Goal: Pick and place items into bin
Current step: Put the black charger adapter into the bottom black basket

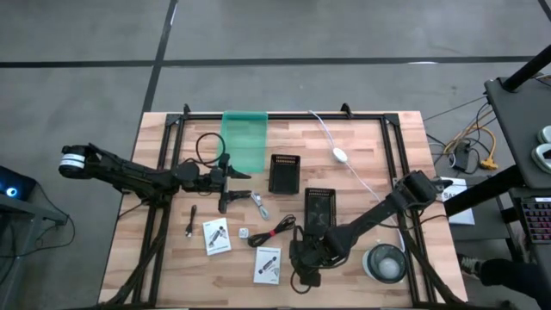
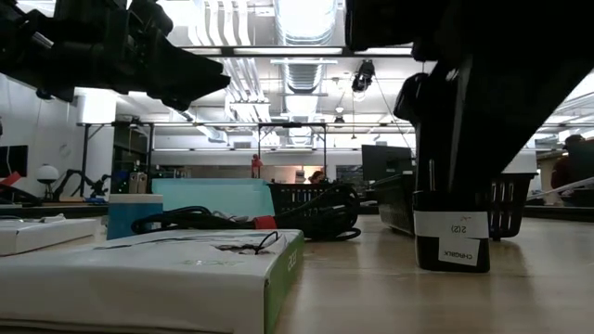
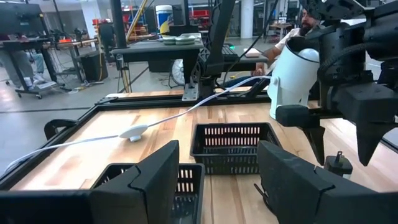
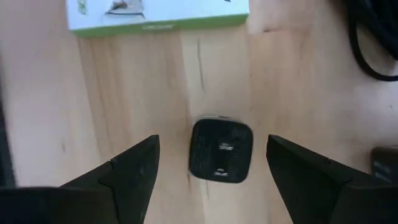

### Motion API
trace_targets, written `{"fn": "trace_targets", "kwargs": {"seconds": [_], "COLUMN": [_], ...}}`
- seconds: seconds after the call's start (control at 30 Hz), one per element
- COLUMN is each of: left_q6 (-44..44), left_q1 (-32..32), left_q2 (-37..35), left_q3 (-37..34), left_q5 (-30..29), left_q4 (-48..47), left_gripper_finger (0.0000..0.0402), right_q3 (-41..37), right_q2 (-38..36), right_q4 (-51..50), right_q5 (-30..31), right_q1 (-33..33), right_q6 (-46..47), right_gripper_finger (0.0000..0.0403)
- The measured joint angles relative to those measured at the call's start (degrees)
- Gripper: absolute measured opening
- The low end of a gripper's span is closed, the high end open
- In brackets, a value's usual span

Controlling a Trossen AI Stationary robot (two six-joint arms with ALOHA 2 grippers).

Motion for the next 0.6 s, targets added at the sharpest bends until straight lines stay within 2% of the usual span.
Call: {"fn": "trace_targets", "kwargs": {"seconds": [0.6], "left_q6": [1.4], "left_q1": [0.0], "left_q2": [0.0], "left_q3": [0.0], "left_q5": [0.0], "left_q4": [0.1], "left_gripper_finger": [0.0201], "right_q3": [-0.9], "right_q2": [0.7], "right_q4": [0.8], "right_q5": [1.0], "right_q1": [0.0], "right_q6": [-1.5], "right_gripper_finger": [0.0247]}}
